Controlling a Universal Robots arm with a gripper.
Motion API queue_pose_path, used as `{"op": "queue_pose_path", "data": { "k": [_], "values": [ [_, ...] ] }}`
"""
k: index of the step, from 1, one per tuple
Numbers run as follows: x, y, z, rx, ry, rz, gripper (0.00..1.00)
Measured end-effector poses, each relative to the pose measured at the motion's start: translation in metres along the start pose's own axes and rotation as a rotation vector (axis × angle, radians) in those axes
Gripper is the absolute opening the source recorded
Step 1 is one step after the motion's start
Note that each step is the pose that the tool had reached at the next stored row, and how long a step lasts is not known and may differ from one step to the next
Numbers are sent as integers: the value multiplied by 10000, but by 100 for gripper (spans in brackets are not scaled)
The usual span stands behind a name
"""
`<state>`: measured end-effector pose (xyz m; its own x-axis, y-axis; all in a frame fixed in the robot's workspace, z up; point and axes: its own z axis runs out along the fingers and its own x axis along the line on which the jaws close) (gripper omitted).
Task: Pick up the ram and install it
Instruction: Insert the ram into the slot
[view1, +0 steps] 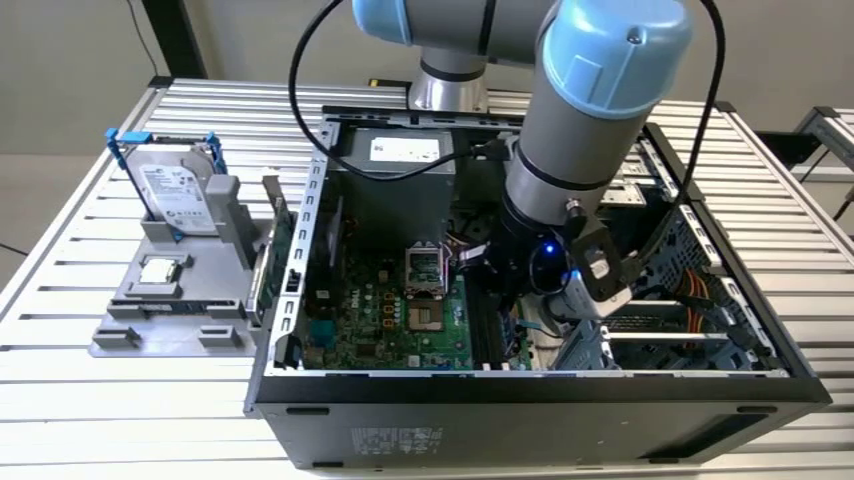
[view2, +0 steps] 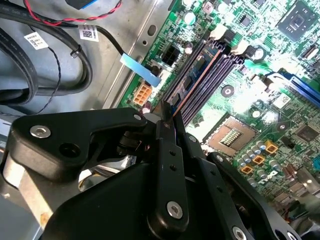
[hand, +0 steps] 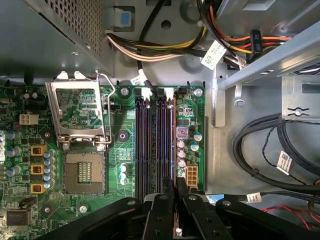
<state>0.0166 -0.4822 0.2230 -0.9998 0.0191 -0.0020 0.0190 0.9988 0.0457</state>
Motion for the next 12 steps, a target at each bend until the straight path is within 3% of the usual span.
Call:
{"op": "queue_pose_path", "data": {
  "k": [12],
  "values": [
    [3,-8,44,2,2,-35,0]
  ]
}}
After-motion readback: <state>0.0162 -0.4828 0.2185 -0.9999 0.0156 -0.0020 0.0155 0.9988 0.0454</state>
